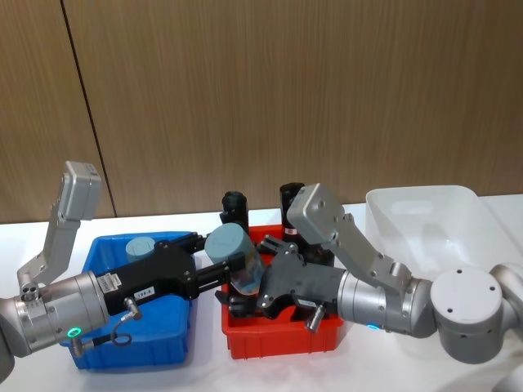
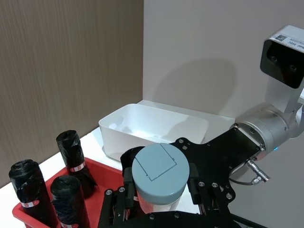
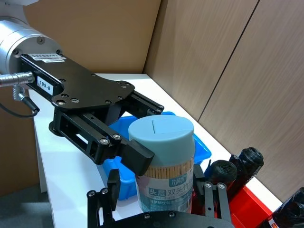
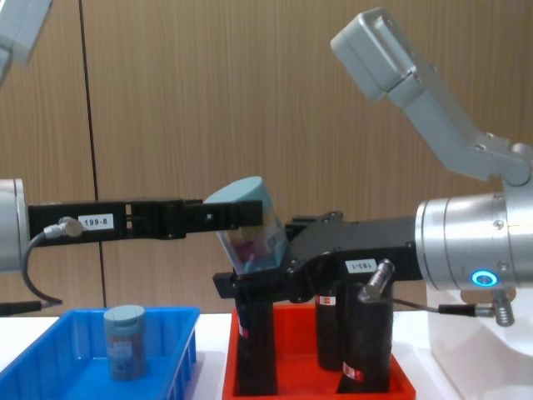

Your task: Pick the cotton swabs from the blue box and place them into the white box.

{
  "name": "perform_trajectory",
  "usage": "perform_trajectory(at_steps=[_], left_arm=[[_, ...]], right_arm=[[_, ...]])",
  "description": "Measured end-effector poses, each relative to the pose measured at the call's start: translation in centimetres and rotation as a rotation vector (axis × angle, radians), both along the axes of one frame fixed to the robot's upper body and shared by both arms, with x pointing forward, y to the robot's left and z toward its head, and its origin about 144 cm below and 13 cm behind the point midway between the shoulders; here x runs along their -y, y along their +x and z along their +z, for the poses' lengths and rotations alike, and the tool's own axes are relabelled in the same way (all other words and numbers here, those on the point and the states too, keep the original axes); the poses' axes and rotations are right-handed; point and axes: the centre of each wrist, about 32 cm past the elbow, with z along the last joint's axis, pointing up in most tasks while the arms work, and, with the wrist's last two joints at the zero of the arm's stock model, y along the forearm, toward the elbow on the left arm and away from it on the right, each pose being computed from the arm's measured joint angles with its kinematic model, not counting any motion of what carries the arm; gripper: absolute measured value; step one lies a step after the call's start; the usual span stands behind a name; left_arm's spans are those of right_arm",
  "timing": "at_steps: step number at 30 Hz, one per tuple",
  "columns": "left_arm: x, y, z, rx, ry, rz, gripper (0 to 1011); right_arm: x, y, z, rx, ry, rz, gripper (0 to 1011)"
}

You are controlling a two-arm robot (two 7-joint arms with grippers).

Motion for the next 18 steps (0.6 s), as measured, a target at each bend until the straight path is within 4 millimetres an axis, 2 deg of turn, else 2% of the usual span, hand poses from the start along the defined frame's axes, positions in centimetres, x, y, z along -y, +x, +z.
perform_trajectory(at_steps=[2,4,5,10,14,17,18], left_arm=[[0.00,0.00,0.00,0.000,0.000,0.000,659],[0.00,0.00,0.00,0.000,0.000,0.000,659],[0.00,0.00,0.00,0.000,0.000,-0.001,659],[0.00,0.00,0.00,0.000,0.000,-0.001,659],[0.00,0.00,0.00,0.000,0.000,-0.001,665],[0.00,0.00,0.00,0.000,0.000,-0.001,767],[0.00,0.00,0.00,0.000,0.000,-0.001,767]], right_arm=[[0.00,-0.03,0.03,0.000,-0.002,0.002,927],[0.03,-0.06,0.04,0.000,-0.004,0.002,845],[0.04,-0.08,0.06,0.000,-0.005,0.003,845],[0.07,-0.17,0.10,0.001,-0.008,0.006,695],[0.11,-0.21,0.12,0.002,-0.010,0.007,682],[0.03,-0.29,0.10,0.002,-0.011,0.015,662],[0.03,-0.29,0.10,0.002,-0.011,0.015,653]])
